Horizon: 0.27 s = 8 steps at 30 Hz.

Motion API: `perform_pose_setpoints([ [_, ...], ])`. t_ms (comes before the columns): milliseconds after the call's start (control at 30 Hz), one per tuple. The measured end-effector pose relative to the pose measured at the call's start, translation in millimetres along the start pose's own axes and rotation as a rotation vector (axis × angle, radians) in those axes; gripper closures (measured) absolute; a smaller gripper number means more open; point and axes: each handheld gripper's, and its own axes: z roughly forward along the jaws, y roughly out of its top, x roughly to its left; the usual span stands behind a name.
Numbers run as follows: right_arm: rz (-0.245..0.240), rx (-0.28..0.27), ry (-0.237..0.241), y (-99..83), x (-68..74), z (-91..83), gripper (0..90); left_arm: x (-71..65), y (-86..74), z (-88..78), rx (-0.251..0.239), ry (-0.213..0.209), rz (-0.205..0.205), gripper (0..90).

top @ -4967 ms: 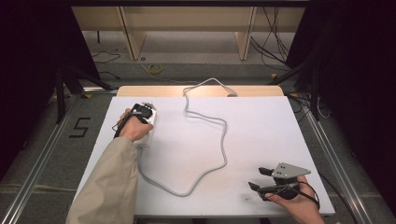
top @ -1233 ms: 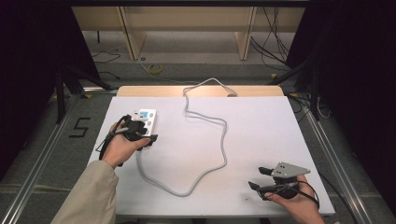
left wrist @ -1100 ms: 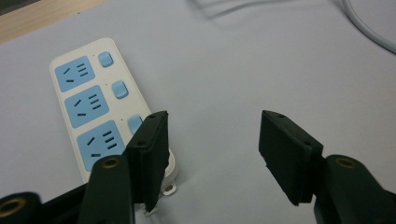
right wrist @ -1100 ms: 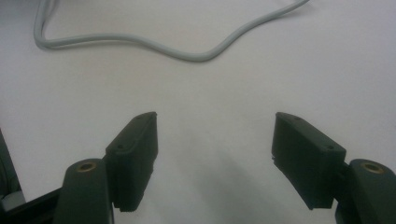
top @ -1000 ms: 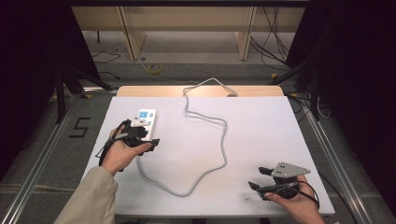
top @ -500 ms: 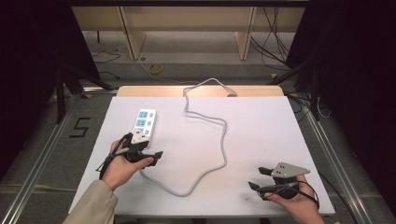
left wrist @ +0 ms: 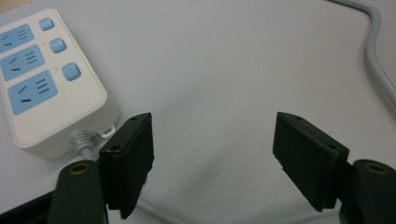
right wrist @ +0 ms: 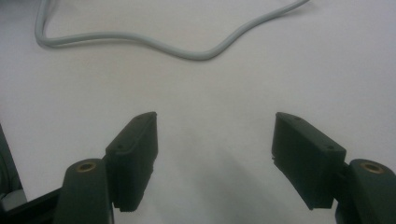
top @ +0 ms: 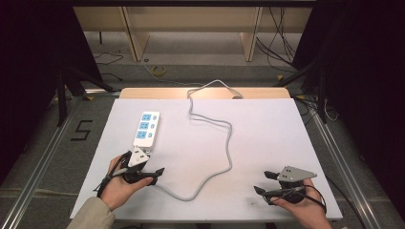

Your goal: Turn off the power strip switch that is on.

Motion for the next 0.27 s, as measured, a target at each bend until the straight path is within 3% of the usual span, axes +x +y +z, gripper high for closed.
perform_pose_setpoints([
  [267, 0.003, -0.002, -0.004, -0.2, -0.8, -0.4, 32.1, -11.7, 1.4, -0.3, -0.011, -0.029, 0.025, 25.7],
])
